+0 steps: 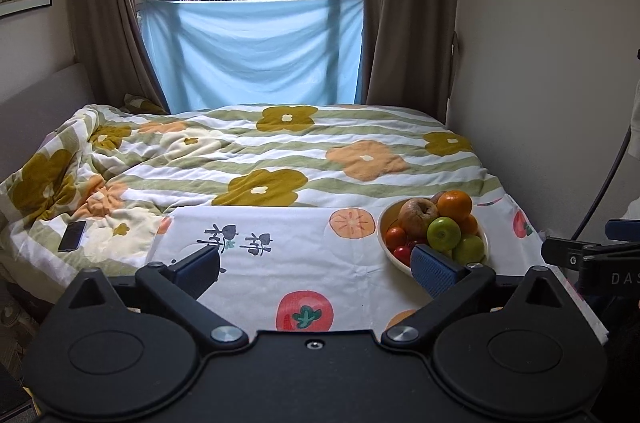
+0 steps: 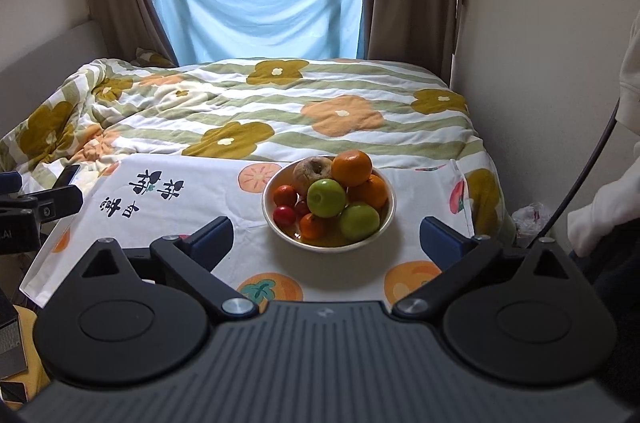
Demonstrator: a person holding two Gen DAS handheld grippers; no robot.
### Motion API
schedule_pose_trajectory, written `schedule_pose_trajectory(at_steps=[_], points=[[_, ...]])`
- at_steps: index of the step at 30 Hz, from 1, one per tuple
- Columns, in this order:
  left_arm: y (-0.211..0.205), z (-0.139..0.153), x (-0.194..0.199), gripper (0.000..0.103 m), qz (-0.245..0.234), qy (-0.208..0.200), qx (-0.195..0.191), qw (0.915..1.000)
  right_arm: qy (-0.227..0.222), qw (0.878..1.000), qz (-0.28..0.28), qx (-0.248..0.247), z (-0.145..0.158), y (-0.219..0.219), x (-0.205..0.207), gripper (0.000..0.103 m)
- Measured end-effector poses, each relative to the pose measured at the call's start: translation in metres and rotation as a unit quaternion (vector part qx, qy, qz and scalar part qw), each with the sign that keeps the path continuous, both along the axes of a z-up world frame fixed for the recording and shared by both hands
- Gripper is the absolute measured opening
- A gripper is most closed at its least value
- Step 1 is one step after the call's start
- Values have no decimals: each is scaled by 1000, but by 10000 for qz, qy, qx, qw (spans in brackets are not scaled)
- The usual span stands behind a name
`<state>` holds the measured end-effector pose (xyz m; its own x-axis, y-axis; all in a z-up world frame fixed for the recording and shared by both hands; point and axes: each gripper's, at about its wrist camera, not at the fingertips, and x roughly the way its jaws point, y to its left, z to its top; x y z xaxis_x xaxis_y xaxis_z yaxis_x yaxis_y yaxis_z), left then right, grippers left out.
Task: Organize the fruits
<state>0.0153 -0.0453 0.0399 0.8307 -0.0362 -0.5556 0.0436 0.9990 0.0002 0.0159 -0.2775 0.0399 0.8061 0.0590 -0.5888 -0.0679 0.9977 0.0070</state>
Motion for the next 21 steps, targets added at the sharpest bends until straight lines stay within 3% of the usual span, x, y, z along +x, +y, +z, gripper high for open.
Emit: schedule_pose_trajectory(at_steps=[9, 21], points=[[8, -14, -14, 103, -20, 101, 62, 9999, 276, 9990, -331, -80, -13, 9, -11, 103], [14, -15, -15, 103, -72, 54, 170, 9998, 416, 9986, -294, -120, -16, 24, -10, 103]])
